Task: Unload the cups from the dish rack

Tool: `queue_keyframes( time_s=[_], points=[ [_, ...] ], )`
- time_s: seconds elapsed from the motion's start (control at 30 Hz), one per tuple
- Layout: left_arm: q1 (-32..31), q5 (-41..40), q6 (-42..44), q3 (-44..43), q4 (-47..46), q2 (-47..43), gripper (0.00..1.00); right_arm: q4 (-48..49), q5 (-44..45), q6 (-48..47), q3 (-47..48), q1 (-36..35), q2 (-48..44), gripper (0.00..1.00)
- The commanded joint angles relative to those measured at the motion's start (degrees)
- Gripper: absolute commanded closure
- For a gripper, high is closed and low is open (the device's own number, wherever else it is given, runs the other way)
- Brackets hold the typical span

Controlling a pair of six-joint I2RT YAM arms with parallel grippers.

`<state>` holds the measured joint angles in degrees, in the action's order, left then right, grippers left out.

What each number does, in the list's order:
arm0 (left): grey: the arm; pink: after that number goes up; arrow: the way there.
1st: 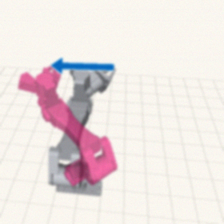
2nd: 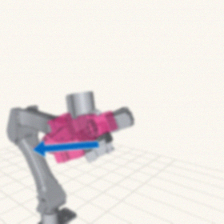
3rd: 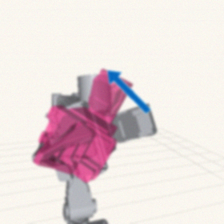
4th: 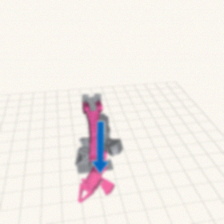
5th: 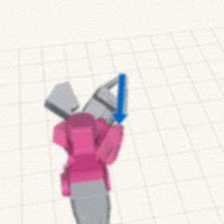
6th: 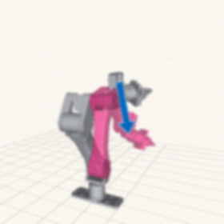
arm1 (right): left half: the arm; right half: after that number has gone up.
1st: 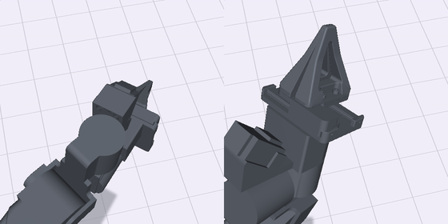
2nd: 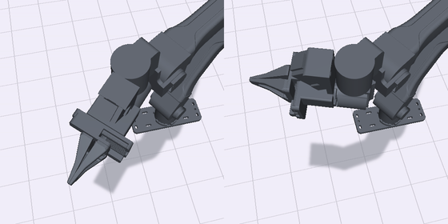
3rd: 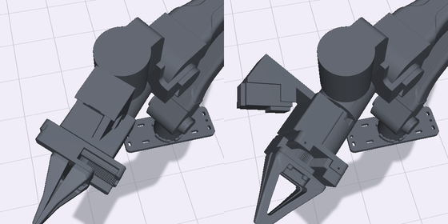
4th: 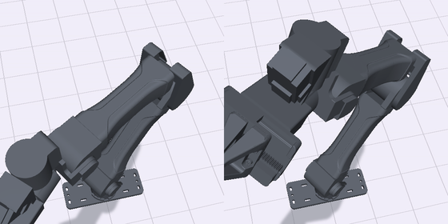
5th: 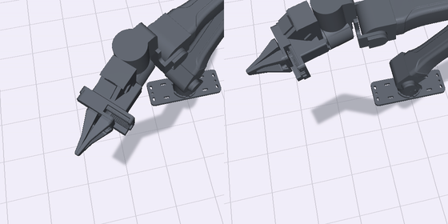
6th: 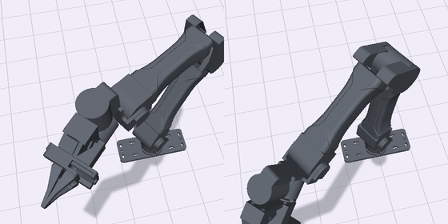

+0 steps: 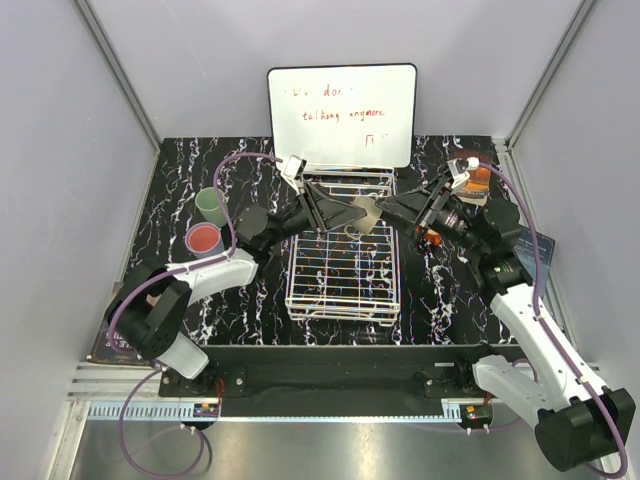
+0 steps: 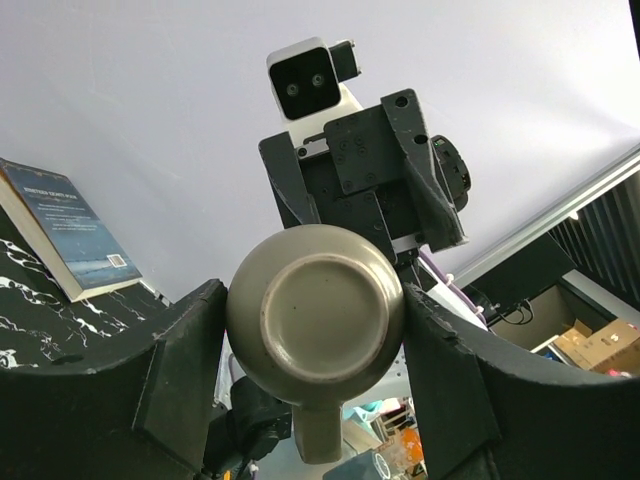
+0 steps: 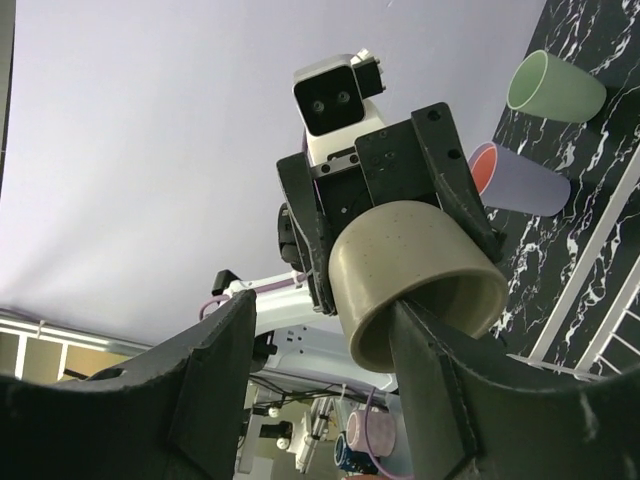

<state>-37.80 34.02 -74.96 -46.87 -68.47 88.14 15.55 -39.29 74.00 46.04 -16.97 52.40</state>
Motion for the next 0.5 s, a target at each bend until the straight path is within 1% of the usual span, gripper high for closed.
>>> queue_keyframes(
  time_s=[0.0,0.17,0.27,0.37,0.4,0.47],
  points=[
    [-1.31,-2.03,3.06,-3.05,-2.38,0.37,1.0,5.01,-2.37,1.76,2.65,-1.13,0.51,0.38],
    [-3.33,-0.89,5.61,-4.98,0.88,1.07,1.0,6.67,-3.25,2.9,2.13,-1.83,2.35,0.43],
    [-4.12,-0.09,5.26,-5.16,1.06,2.03,1.0,8.78,-3.6,4.4,1.34,-2.27,3.76,0.49],
    [-4.3,-0.01,4.47,-4.46,0.0,2.48,1.0,9.06,-3.08,4.49,0.98,-2.45,3.76,0.6],
    [-4.39,-0.09,4.38,-4.19,-0.61,2.48,1.0,9.06,-2.9,4.32,0.98,-2.45,3.67,0.66],
    [-4.3,0.17,4.38,-4.11,-0.53,2.57,1.0,8.88,-2.64,4.14,0.89,-2.45,3.32,0.68]
  ],
)
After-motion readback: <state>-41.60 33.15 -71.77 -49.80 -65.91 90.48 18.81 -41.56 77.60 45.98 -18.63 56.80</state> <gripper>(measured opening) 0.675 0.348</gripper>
